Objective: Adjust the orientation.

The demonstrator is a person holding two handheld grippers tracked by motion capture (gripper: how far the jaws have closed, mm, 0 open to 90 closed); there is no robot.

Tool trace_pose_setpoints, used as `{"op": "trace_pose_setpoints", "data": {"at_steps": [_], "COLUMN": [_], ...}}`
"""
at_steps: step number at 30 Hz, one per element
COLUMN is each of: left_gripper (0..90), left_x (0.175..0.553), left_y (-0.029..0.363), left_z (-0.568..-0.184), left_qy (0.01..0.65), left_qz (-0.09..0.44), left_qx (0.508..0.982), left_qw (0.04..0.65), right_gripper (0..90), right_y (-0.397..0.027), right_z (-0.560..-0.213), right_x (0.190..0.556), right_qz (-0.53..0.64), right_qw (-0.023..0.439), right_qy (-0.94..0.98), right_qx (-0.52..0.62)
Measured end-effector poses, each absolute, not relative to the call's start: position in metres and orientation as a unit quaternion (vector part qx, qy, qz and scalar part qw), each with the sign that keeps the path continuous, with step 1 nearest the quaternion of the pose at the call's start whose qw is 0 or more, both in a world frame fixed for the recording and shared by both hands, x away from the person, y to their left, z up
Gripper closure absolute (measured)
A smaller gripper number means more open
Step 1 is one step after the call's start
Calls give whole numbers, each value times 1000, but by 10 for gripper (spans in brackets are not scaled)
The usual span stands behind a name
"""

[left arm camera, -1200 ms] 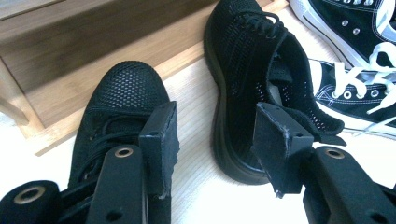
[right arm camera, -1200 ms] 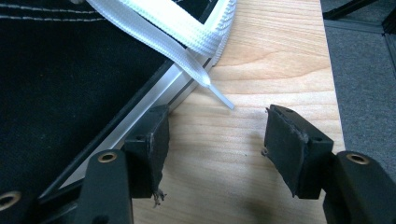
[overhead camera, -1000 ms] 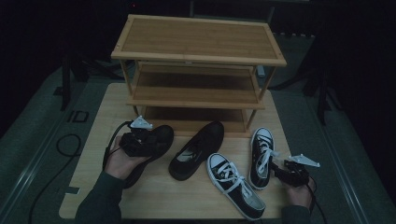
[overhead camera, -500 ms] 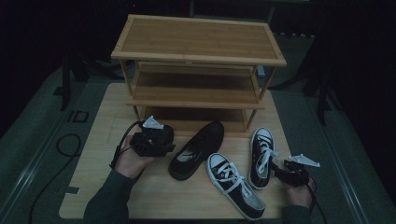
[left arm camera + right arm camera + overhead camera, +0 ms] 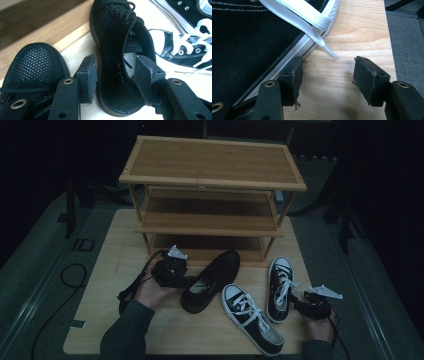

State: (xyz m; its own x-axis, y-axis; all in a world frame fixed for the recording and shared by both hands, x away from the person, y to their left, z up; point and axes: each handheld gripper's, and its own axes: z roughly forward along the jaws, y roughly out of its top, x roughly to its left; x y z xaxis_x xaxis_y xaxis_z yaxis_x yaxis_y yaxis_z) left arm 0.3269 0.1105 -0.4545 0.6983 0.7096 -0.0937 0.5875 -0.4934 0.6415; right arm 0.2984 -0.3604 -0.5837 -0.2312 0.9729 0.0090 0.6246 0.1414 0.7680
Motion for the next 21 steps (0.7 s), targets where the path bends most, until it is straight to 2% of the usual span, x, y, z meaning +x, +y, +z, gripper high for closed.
{"op": "trace_pose_setpoints", "data": {"at_steps": [12,18,21], "left_gripper": [596,684,797], "left_x": [339,342,343], "left_y": [83,77,76], "left_z": [-474,-477,-478], "left_qy": [380,383,383], "left_qz": [103,105,98], "left_qx": [876,877,877], "left_qw": [280,271,273], "right_gripper": [401,401,401], "right_y": [-360,-360,-360], "right_z": [-584,-584,-584], "right_x": [298,298,298], "right_qz": [335,335,335], "right_qw": [259,258,258], "right_qy": [709,709,709], "right_qx": [563,564,564]}}
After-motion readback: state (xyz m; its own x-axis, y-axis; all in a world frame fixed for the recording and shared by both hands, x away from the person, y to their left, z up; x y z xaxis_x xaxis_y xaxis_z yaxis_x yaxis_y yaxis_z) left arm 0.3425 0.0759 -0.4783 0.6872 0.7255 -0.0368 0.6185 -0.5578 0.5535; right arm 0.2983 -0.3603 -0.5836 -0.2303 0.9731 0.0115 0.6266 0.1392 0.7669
